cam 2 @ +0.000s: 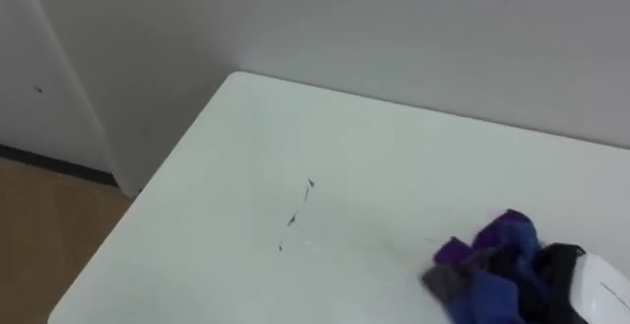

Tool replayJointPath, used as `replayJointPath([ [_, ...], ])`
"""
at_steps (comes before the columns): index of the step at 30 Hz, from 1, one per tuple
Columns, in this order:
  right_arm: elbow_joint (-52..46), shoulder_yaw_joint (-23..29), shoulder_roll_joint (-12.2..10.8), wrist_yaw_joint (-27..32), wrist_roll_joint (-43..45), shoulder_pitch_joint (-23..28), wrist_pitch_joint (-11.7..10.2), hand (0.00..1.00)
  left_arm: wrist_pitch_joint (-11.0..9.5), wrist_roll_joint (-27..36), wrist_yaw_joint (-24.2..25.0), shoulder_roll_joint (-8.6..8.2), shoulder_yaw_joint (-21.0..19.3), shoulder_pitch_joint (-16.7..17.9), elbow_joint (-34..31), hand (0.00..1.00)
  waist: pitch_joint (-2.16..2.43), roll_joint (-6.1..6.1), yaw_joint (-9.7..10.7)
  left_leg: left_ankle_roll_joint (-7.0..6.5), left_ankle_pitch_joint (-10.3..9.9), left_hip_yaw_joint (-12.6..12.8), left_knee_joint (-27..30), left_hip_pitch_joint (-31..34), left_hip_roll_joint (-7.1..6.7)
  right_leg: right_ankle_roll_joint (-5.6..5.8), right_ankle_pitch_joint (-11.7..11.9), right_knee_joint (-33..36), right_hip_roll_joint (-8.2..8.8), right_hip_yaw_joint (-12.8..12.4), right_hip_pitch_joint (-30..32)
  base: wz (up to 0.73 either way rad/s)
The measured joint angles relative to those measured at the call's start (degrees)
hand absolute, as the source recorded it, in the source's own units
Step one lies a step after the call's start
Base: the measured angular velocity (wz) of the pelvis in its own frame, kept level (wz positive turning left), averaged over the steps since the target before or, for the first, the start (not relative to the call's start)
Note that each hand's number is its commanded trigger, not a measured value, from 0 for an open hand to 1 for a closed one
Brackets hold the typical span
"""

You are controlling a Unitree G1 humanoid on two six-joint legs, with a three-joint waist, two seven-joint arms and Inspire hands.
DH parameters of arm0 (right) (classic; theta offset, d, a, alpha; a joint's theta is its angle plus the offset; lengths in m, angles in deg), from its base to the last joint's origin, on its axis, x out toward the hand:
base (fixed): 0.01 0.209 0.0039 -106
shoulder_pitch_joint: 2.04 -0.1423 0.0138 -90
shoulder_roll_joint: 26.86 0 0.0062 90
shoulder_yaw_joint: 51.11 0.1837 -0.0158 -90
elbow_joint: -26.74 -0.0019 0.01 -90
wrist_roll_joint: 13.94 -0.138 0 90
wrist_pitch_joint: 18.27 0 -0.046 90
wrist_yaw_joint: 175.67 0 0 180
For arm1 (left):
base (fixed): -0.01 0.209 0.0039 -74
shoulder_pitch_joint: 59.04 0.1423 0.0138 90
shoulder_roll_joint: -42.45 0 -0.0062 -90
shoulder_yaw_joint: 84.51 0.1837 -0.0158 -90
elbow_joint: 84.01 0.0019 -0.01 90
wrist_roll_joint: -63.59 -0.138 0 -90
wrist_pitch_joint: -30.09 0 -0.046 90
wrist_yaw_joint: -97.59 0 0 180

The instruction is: Wipe table

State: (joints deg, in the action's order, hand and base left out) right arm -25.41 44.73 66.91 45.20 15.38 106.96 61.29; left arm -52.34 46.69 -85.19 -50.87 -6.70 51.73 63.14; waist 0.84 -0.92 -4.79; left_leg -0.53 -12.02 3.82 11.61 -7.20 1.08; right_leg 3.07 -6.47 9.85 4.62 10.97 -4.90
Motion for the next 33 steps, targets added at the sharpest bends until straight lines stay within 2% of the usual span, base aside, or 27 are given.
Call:
replayJointPath([
  [3, -0.09, -0.3, -1.05, -1.01, 0.24, -2.39, 2.81, 1.0, -0.38, 0.22, -0.11, -0.35, 3.1, -1.31, -0.36, 0.0, 0.06, -0.19, -0.36, -0.38, -0.48, 0.11, 0.48, -0.38, -0.39, 0.44, 0.07, 0.56, 0.48, 0.13, 0.0, -0.13],
  [5, -1.18, -1.91, -3.59, -1.14, 0.27, -6.07, 7.63, 1.0, 0.15, 0.74, -0.56, -0.59, 6.57, -2.6, 0.64, 0.0, -0.02, -0.06, -2.41, -0.52, -1.77, 2.57, 2.62, -0.3, 0.41, -0.36, 0.47, 3.52, 0.5, 0.54, 1.34, -0.66],
  [6, -1.56, -2.79, -4.24, -1.39, 0.68, -7.34, 9.18, 1.0, 0.31, 1.16, -0.58, -0.58, 7.31, -3.3, 1.09, 0.0, -0.06, -0.04, -3.18, -0.52, -2.37, 3.24, 3.53, -0.01, 0.72, -0.53, 0.51, 4.54, 0.51, 1.1, 2.08, -0.95],
  [8, -4.73, -8.71, -6.98, -4.88, 5.94, -12.2, 13.58, 1.0, 0.74, 1.58, -0.87, -0.84, 9.85, -6.77, 3.8, 0.0, -0.27, 0.21, -6.61, -0.57, -4.89, 4.68, 7.39, 1.48, 2.08, -1.93, 0.58, 8.79, 1.69, 7.0, 5.25, -0.96],
  [9, -5.27, -10.98, -7.84, -6.16, 7.67, -13.98, 14.24, 1.0, 0.76, 1.58, -0.88, -0.82, 10.38, -7.01, 4.09, 0.0, -0.37, 0.29, -7.35, -0.62, -5.46, 4.91, 8.33, 1.82, 2.26, -2.33, 0.65, 9.63, 1.8, 7.93, 5.98, -0.98],
  [10, -5.88, -15.51, -9.58, -8.85, 11.24, -17.77, 15.25, 1.0, 0.68, 1.59, -0.86, -1.04, 10.73, -8.58, 5.11, 0.0, -0.76, 0.86, -10.04, -0.59, -6.69, 4.91, 9.88, 2.18, 2.45, -2.8, 0.74, 11.39, 2.37, 10.56, 7.27, -0.88],
  [11, -5.93, -19.84, -11.21, -11.82, 14.69, -22.36, 15.64, 1.0, 0.63, 1.68, -0.82, -1.13, 10.76, -9.81, 5.19, 0.0, -1.25, 1.62, -12.1, -0.92, -7.85, 4.49, 11.72, 3.04, 2.78, -2.83, 0.75, 12.81, 2.88, 13.14, 8.2, -0.67],
  [12, -5.99, -21.44, -11.86, -13.2, 16.37, -24.58, 15.62, 1.0, 0.57, 1.75, -0.83, -1.05, 10.88, -10.41, 5.19, 0.0, -1.54, 2.02, -12.4, -0.93, -8.26, 3.98, 12.69, 3.77, 3.19, -2.66, 0.65, 13.58, 3.09, 14.11, 8.55, 0.06],
  [13, -6.6, -24.81, -13.72, -15.38, 18.98, -27.94, 15.31, 1.0, 0.44, 2.37, -0.85, -0.72, 11.92, -11.74, 5.1, 0.0, -1.85, 2.33, -12.92, -0.98, -8.45, 3.15, 13.84, 5.46, 3.64, -1.47, -0.13, 17.37, 4.65, 15.16, 10.4, 0.83],
  [14, -7.23, -26.66, -14.71, -17.09, 20.73, -30.14, 14.7, 1.0, -0.11, 2.83, -0.72, -0.56, 12.01, -12.43, 4.52, 0.0, -1.96, 2.44, -13.35, -0.28, -8.08, 4.21, 14.17, 6.77, 4.56, -0.48, -1.29, 22.7, 7.64, 15.09, 12.83, 1.09],
  [15, -7.56, -27.3, -14.78, -17.8, 21.41, -30.95, 14.59, 1.0, -0.52, 2.82, -0.69, -0.55, 12.15, -12.43, 4.13, 0.0, -2.02, 2.56, -13.66, 0.11, -7.77, 5.0, 14.12, 7.15, 5.12, -0.38, -1.85, 24.75, 9.35, 14.16, 13.44, 1.34],
  [16, -7.28, -27.42, -14.63, -18.41, 21.69, -32.17, 14.6, 1.0, -0.72, 2.85, -0.52, -0.49, 12.5, -12.44, 2.56, 0.0, -2.11, 2.88, -14.56, 1.1, -6.99, 5.62, 13.87, 7.51, 5.61, 0.1, -2.76, 27.24, 12.53, 11.05, 13.79, 1.29],
  [17, -6.25, -27.31, -14.59, -18.47, 21.35, -33.17, 14.98, 1.0, -0.92, 2.88, -0.42, -0.21, 12.32, -11.27, 1.7, 0.0, -2.16, 3.04, -15.6, 2.06, -6.3, 5.68, 13.21, 7.68, 5.7, 0.15, -2.84, 26.57, 14.59, 6.89, 13.97, 1.12],
  [19, -5.59, -27.14, -14.08, -17.18, 18.71, -33.16, 13.96, 1.0, -0.02, 2.88, 0.1, 0.3, 10.75, -9.41, 1.64, 0.0, -2.1, 2.64, -15.78, 3.27, -5.6, 4.5, 12.1, 7.84, 5.95, 0.25, -1.79, 20.41, 16.41, 3.32, 13.83, 0.68],
  [20, -5.36, -26.8, -12.47, -15.41, 16.25, -33.49, 12.06, 1.0, 0.73, 2.7, 0.75, -0.04, 9.98, -9.73, 1.06, 0.0, -2.51, 2.74, -15.24, 4.33, -4.99, 2.94, 12.16, 9.42, 6.24, 0.72, 1.08, 14.51, 16.72, 3.33, 14.12, 0.65],
  [21, -5.15, -26.06, -11.93, -14.8, 15.73, -33.47, 11.11, 1.0, 0.75, 2.64, 0.97, -0.25, 10.03, -10.07, 0.7, 0.0, -2.55, 2.68, -14.51, 4.84, -4.5, 1.88, 12.17, 10.42, 6.21, 0.92, 3.12, 11.58, 16.94, 3.56, 14.09, 0.76],
  [22, -4.11, -24.03, -11.84, -13.7, 15.35, -32.89, 9.51, 1.0, 0.71, 2.56, 1.3, -0.45, 10.02, -10.44, 0.17, 0.0, -2.55, 2.48, -12.58, 5.88, -3.75, 0.46, 12.63, 11.09, 6.28, 3.29, 7.91, 8.56, 16.79, 4.53, 13.68, 0.58],
  [23, -1.92, -22.22, -11.85, -12.17, 15.36, -31.23, 7.46, 1.0, 0.47, 2.21, 1.35, -0.49, 9.47, -10.28, 0.18, 0.0, -2.61, 2.02, -11.16, 7.24, -3.1, 0.03, 11.46, 9.99, 7.35, 5.17, 7.33, 8.07, 15.43, 6.28, 11.86, 0.33],
  [24, -1.37, -21.34, -11.81, -11.25, 15.34, -29.82, 6.42, 1.0, 0.25, 1.52, 1.38, -0.37, 8.09, -10.03, 0.24, 0.0, -2.47, 1.77, -10.63, 7.95, -2.89, 0.17, 10.52, 9.1, 8.24, 5.74, 6.97, 7.24, 14.39, 6.77, 10.77, -0.05],
  [25, -1.1, -19.1, -11.21, -9.38, 14.48, -25.99, 4.71, 1.0, 0.04, 0.94, 1.32, -0.04, 4.72, -9.57, 0.94, 0.0, -1.65, 0.98, -8.78, 9.13, -2.48, 1.17, 8.52, 7.75, 10.72, 6.7, 5.66, 5.74, 12.1, 6.98, 9.8, -0.14],
  [26, -1.1, -16.57, -9.73, -7.02, 11.78, -21.11, 3.51, 1.0, -0.01, 0.98, 1.07, 0.56, 2.54, -8.03, 1.39, 0.0, 0.18, 1.54, -6.91, 10.22, -1.68, 4.45, 6.75, 7.02, 14.47, 6.13, 5.21, 3.97, 9.01, 6.34, 9.01, -0.07],
  [27, -1.11, -14.92, -8.7, -5.87, 10.74, -18.92, 3.16, 1.0, -0.04, 0.95, 0.98, 0.69, 1.71, -7.38, 1.43, 0.0, 0.28, 1.24, -5.79, 10.65, -0.76, 6.39, 5.73, 6.22, 16.42, 5.63, 4.93, 4.05, 7.68, 6.09, 8.08, 0.12],
  [28, -1.0, -11.03, -6.26, -3.79, 8.51, -14.62, 2.77, 1.0, -0.03, 0.21, 0.93, 0.79, -0.39, -6.11, 1.41, 0.0, 0.24, 0.03, -3.3, 11.02, 1.65, 9.78, 4.03, 4.66, 18.43, 4.01, 3.25, 6.67, 7.09, 6.13, 8.37, 0.27],
  [29, 0.7, -7.4, -3.81, -2.03, 6.02, -10.87, 2.74, 1.0, 0.47, -0.47, 0.83, 0.49, -1.46, -5.16, 1.33, 0.0, 0.52, -0.78, -1.52, 10.99, 2.85, 10.1, 3.27, 3.6, 18.88, 3.53, 1.29, 9.12, 6.95, 5.95, 9.21, 0.22],
  [31, 4.9, -1.88, -1.04, -0.34, 1.25, -8.45, 2.82, 1.0, 0.94, -0.73, 0.73, -0.88, -2.14, -3.34, 1.28, 0.0, 1.03, -0.14, -0.63, 11.06, 2.78, 10.06, 3.03, 3.49, 20.46, 2.69, 0.62, 8.8, 4.9, 5.94, 9.28, -0.14],
  [32, 6.49, 0.1, 0.69, -0.24, -1.58, -7.45, 2.83, 1.0, 0.98, -1.15, 0.76, -1.02, -1.8, -2.65, 1.26, 0.0, 0.96, -0.17, 0.51, 11.0, 2.81, 10.08, 2.27, 3.84, 21.28, 1.82, -0.36, 10.49, 4.42, 6.59, 9.62, -0.12],
  [33, 6.72, 0.64, 1.11, -0.28, -3.2, -6.88, 2.79, 1.0, 0.93, -1.8, 0.74, -0.78, -1.4, -2.39, 1.26, 0.0, 0.88, -0.64, 1.38, 11.04, 2.82, 10.08, 2.04, 3.9, 21.32, 1.41, -1.57, 13.12, 4.5, 6.71, 9.97, 0.22],
])
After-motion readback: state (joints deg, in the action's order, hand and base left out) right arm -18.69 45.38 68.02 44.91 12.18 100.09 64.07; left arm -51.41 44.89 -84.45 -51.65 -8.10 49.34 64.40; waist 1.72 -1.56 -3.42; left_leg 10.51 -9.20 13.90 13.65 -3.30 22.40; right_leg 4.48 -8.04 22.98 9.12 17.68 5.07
